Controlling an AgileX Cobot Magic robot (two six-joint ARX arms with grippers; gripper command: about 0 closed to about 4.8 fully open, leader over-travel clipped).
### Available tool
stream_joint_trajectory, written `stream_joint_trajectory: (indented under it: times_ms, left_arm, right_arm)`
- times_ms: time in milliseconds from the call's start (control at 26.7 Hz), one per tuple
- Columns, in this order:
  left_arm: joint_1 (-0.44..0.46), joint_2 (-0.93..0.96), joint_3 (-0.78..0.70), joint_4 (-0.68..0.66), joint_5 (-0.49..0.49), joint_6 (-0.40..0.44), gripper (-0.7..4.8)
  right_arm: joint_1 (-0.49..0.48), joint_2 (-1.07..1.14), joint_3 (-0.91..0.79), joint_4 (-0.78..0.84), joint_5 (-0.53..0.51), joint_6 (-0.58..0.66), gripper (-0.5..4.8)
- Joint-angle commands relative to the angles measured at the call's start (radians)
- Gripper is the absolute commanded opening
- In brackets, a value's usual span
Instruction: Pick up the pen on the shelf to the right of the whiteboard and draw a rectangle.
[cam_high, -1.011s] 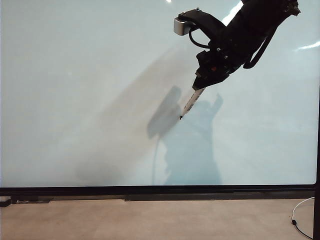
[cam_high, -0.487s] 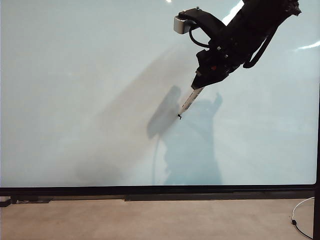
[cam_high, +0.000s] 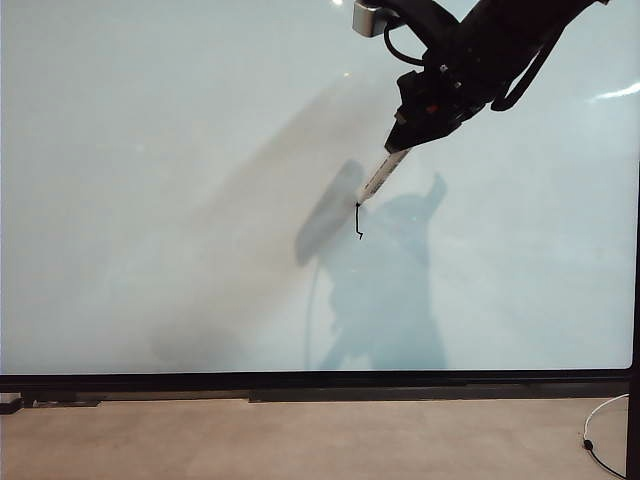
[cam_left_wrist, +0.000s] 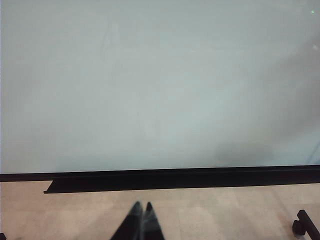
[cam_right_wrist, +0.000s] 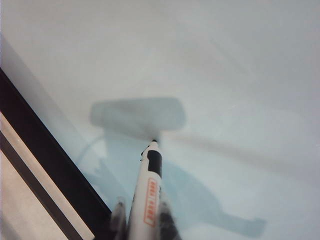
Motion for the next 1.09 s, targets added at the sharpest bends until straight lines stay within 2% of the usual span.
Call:
stream_joint_trajectory:
  times_ms: [37,1086]
  left_arm:
    - [0.0,0.001,0.002,0.01,0.0,0.001,-0.04]
    - [0.0,0.001,0.002,0.01,0.0,0.001,-0.04]
  right_arm:
    - [0.002,-0.018,0.006,0.018,-0.003,-0.003,-0.05]
    - [0.005,-0.076,0.006,0.034,0.004,-0.003,-0.05]
